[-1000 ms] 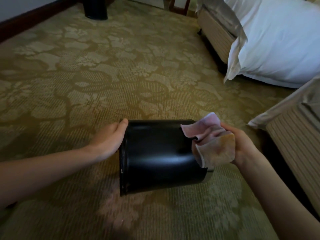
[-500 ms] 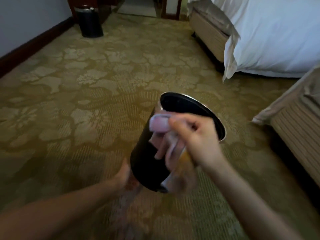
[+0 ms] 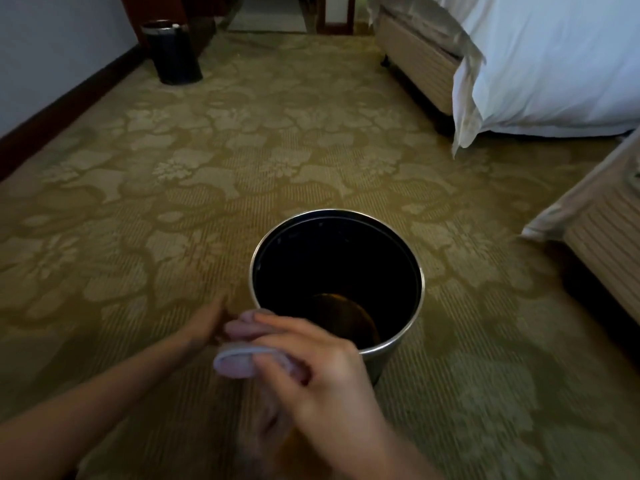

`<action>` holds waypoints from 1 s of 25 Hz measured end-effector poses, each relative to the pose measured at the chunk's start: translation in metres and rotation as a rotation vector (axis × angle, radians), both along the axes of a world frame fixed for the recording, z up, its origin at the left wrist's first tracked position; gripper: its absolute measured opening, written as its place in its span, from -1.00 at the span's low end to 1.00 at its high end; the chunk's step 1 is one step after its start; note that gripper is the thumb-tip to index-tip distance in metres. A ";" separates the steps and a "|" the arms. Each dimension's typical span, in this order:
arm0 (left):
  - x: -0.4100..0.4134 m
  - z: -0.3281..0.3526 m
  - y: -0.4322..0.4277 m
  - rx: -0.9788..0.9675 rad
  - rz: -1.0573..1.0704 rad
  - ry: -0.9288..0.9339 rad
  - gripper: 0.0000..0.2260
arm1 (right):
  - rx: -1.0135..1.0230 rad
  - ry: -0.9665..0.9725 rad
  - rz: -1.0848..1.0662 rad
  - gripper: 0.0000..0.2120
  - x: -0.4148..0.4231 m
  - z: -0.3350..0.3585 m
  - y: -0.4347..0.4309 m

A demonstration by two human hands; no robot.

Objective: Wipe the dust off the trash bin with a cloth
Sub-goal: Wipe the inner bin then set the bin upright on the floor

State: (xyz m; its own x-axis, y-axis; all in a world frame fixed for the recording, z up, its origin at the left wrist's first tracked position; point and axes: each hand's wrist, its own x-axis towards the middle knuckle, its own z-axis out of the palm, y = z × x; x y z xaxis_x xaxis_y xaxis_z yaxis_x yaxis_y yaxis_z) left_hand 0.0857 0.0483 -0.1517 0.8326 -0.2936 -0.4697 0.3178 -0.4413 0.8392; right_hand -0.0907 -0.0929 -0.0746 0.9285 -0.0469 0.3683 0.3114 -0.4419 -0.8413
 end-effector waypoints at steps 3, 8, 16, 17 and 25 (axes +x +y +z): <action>0.022 0.036 -0.016 -0.121 0.123 0.001 -0.55 | 0.650 0.135 -0.094 -0.74 -0.018 0.018 -0.044; 0.021 0.073 -0.055 -0.169 -0.174 -0.181 -0.79 | 0.962 0.318 -0.377 -0.52 -0.062 0.011 -0.131; 0.020 0.073 -0.058 -0.035 -0.206 -0.189 -0.68 | 0.417 0.460 -0.704 -0.81 -0.028 -0.104 -0.109; 0.021 0.072 -0.056 -0.028 -0.192 -0.206 -0.67 | 0.393 0.441 -0.757 -0.79 -0.023 -0.116 -0.100; 0.016 0.065 -0.036 -0.089 0.005 -0.243 -0.80 | 0.320 0.363 -0.619 -0.80 0.037 -0.120 -0.121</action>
